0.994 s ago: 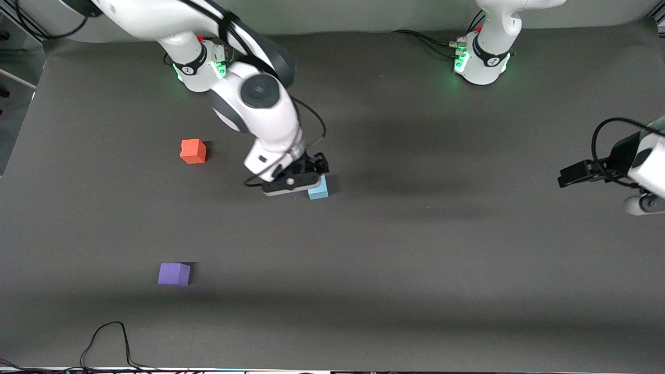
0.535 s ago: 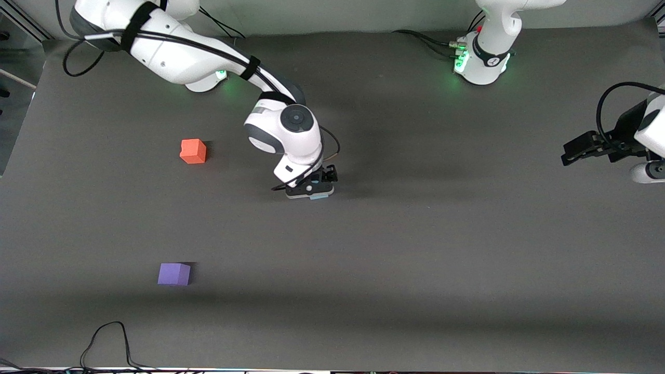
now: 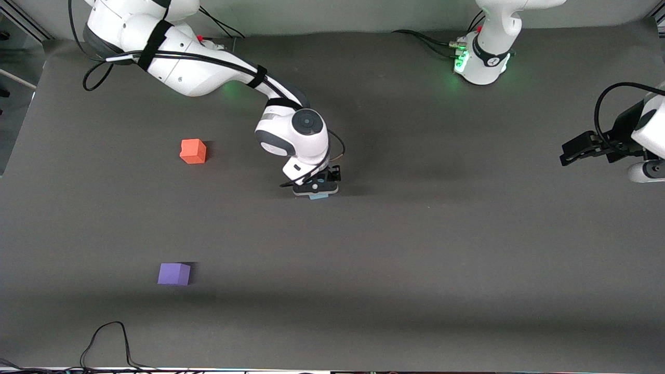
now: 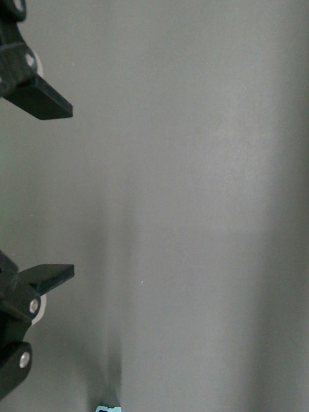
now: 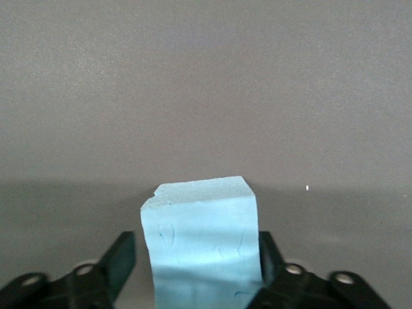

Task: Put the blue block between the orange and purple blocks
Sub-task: 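Carry the blue cube with the right gripper toward the orange cube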

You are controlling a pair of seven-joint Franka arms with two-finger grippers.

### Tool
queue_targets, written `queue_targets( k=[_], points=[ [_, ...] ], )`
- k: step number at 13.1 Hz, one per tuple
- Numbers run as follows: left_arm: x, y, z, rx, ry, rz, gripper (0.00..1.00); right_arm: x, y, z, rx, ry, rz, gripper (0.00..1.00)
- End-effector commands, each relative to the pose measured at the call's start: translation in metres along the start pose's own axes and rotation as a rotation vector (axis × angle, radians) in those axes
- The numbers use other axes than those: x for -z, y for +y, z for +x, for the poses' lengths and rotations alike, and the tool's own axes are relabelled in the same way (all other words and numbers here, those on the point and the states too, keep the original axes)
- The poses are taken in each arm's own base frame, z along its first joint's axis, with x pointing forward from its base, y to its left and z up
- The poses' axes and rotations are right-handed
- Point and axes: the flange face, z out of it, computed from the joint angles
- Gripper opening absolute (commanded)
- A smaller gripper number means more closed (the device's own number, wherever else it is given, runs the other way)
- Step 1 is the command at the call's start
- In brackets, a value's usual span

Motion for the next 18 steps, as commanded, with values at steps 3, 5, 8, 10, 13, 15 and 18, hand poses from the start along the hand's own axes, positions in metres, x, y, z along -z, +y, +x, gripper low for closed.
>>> queue_targets(
  k=[3,5,8,10,13,15,18],
  points=[
    [-0.001,0.001,-0.004,-0.023,0.010,0.008,1.00,0.022,0.017,0.019,-0.031,0.038,-0.014,0.18],
    [-0.002,0.006,-0.004,-0.036,0.010,0.012,1.00,0.063,0.031,0.032,-0.052,-0.016,-0.019,0.18],
    [-0.001,0.002,-0.004,-0.029,0.010,0.013,1.00,0.154,0.102,0.073,-0.067,-0.084,0.059,0.18],
    [-0.001,-0.001,-0.004,-0.024,0.008,0.011,1.00,0.187,0.165,0.087,-0.064,-0.090,0.074,0.18],
    [0.000,-0.002,-0.005,-0.065,0.004,0.015,1.00,0.185,0.291,0.099,-0.076,-0.089,0.060,0.18],
    [-0.001,-0.003,-0.006,-0.086,-0.001,0.017,1.00,0.160,0.367,0.100,-0.071,-0.119,0.096,0.18],
    [-0.003,-0.003,-0.006,-0.104,-0.001,0.084,1.00,0.095,0.422,0.079,-0.085,-0.128,0.086,0.19]
  ],
)
